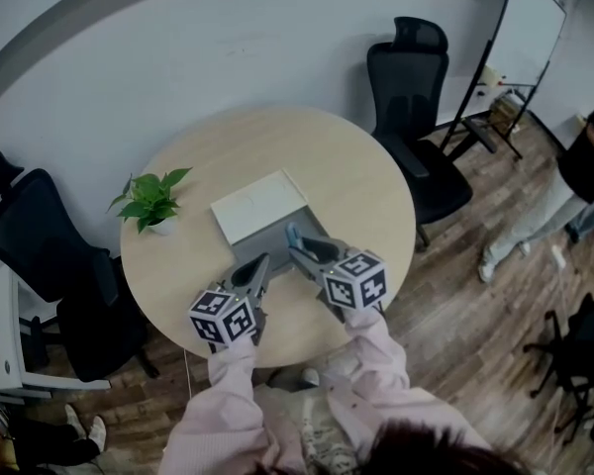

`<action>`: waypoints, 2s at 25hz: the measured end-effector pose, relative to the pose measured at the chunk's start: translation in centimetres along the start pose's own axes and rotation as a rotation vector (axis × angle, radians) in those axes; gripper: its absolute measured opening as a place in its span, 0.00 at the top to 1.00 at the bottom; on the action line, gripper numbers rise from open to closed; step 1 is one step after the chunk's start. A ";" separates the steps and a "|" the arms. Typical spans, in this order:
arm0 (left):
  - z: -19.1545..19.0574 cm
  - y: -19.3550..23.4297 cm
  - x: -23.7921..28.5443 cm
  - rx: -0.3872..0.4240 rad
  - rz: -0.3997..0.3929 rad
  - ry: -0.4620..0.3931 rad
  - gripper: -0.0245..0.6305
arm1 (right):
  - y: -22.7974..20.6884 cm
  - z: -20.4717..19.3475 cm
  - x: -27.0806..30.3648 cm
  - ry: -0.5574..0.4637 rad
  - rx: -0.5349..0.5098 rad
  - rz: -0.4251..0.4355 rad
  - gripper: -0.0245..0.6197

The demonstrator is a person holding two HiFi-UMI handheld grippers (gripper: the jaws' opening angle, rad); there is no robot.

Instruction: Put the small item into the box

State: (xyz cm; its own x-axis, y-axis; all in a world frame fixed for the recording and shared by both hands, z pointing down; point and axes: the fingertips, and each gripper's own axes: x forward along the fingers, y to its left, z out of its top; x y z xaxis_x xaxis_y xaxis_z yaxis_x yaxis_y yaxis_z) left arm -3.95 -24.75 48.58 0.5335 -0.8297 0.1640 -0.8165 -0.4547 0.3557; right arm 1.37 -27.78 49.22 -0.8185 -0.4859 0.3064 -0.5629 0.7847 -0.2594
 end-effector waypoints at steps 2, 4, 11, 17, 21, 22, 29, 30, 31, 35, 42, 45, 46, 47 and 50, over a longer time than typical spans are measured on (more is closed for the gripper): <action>-0.2 0.4 0.2 -0.007 0.002 0.009 0.95 | -0.2 -0.1 0.4 0.007 0.005 0.000 0.75; -0.4 0.8 0.4 -0.014 0.005 0.017 0.95 | -0.5 -0.2 0.9 0.018 0.008 0.001 0.75; -1.2 1.8 0.8 -0.050 0.004 0.050 0.95 | -1.6 -0.6 2.3 0.055 0.026 0.000 0.75; -1.9 2.6 1.1 -0.071 -0.001 0.071 0.95 | -2.0 -1.3 3.7 0.105 0.032 0.010 0.75; -2.3 2.8 1.5 -0.078 -0.007 0.088 0.95 | -2.2 -1.7 4.3 0.134 0.028 0.019 0.75; -2.3 2.9 1.6 -0.080 -0.007 0.091 0.95 | -2.3 -1.9 4.5 0.142 0.028 0.022 0.75; -3.1 3.9 1.9 -0.102 -0.006 0.119 0.95 | -2.6 -3.0 5.7 0.205 0.022 0.039 0.75; -3.2 3.9 1.9 -0.104 -0.007 0.124 0.95 | -2.6 -3.1 5.9 0.213 0.020 0.042 0.75; -3.4 4.0 2.0 -0.108 -0.007 0.127 0.95 | -2.7 -3.2 6.0 0.220 0.018 0.045 0.75; -3.8 4.5 2.3 -0.121 -0.005 0.137 0.95 | -2.9 -3.7 6.7 0.248 0.011 0.058 0.75; -4.6 5.3 2.5 -0.142 -0.007 0.161 0.95 | -3.4 -5.1 7.7 0.318 0.005 0.069 0.75; -5.0 5.6 2.6 -0.152 -0.007 0.172 0.95 | -3.6 -5.5 8.2 0.347 -0.001 0.079 0.75; -5.1 5.7 2.7 -0.155 -0.007 0.176 0.95 | -3.7 -5.6 8.4 0.358 -0.006 0.080 0.75; -5.2 5.8 2.7 -0.159 -0.007 0.180 0.95 | -3.8 -5.8 8.5 0.371 -0.011 0.082 0.75; -5.6 6.0 2.8 -0.172 -0.006 0.191 0.95 | -4.0 -6.4 9.0 0.406 -0.025 0.089 0.75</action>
State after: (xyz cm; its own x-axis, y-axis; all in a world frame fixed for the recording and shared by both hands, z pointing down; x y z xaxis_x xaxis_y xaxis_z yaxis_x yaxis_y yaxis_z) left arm -6.12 -28.00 56.36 0.5834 -0.7434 0.3270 -0.7726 -0.3839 0.5056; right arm -3.04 -32.83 58.86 -0.7496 -0.2279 0.6214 -0.4847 0.8284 -0.2809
